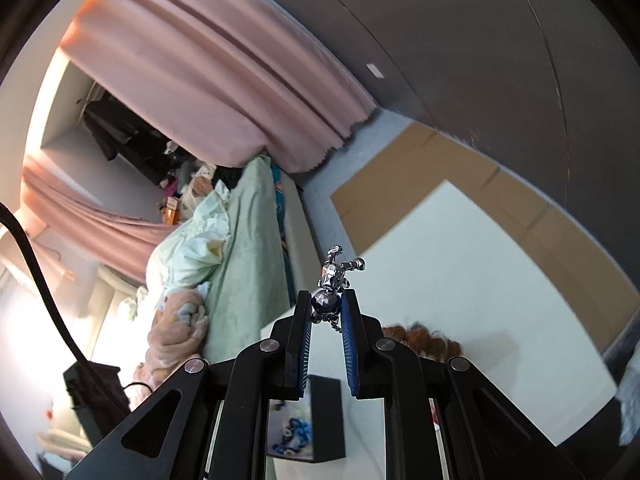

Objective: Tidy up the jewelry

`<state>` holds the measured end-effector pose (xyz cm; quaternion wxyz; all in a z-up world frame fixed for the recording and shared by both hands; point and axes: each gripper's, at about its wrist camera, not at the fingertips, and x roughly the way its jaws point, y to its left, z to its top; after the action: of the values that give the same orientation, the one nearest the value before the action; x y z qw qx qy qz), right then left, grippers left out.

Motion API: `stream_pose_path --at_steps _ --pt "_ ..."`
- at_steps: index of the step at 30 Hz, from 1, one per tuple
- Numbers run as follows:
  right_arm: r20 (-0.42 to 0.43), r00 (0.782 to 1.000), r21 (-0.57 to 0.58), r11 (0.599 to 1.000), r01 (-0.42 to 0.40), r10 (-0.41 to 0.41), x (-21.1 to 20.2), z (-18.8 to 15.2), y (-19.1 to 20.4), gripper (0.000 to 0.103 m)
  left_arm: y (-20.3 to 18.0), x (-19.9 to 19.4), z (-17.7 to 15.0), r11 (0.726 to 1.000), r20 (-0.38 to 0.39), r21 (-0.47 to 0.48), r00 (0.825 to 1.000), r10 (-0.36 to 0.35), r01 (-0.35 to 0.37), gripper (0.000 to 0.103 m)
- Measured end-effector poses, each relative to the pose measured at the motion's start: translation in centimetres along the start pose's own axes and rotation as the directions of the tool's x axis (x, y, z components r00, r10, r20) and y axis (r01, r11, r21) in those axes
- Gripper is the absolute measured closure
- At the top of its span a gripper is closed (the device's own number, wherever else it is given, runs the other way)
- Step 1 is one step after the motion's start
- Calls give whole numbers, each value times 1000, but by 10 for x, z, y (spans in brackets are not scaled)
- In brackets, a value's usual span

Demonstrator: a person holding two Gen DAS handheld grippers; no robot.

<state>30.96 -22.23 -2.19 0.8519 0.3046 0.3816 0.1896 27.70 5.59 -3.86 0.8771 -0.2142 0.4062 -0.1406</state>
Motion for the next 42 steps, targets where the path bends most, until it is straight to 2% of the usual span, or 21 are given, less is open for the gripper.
stream_pose_path --at_steps 16,17,18,19,20,21,25,33,37,42 --pt "59 997 -172 984 -46 57 -42 12 96 87 31 -13 -7 996 -21 -88 1000 10 -12 93" --pt "63 996 -182 982 -48 61 -44 13 103 87 33 -13 -7 995 -27 -97 1000 4 -7 87" --pt "66 996 -193 980 -51 64 -46 15 110 87 34 -13 -6 995 -30 -103 1000 1 -4 70" --pt "70 995 -207 977 -54 70 -49 17 118 87 36 -14 -7 994 -25 -108 1000 -2 -1 59" --pt "73 995 -215 975 -55 72 -51 18 123 87 37 -16 -6 994 -13 -109 1000 -3 1 38" --pt "80 994 -229 972 -54 74 -55 21 132 87 38 -21 -6 994 7 -111 1000 -1 2 27" --pt "107 990 -276 960 -56 89 -66 29 160 87 43 -34 -3 992 55 -127 998 -8 15 25" --pt "141 983 -378 924 -54 115 -87 30 209 87 57 -43 1 983 94 -180 995 -20 36 24" --pt "146 983 -387 921 -47 112 -85 27 210 87 61 -47 1 979 105 -198 994 -22 43 24" --pt "86 991 -363 930 -62 100 -64 18 202 87 64 -51 2 977 115 -207 993 -23 46 24"
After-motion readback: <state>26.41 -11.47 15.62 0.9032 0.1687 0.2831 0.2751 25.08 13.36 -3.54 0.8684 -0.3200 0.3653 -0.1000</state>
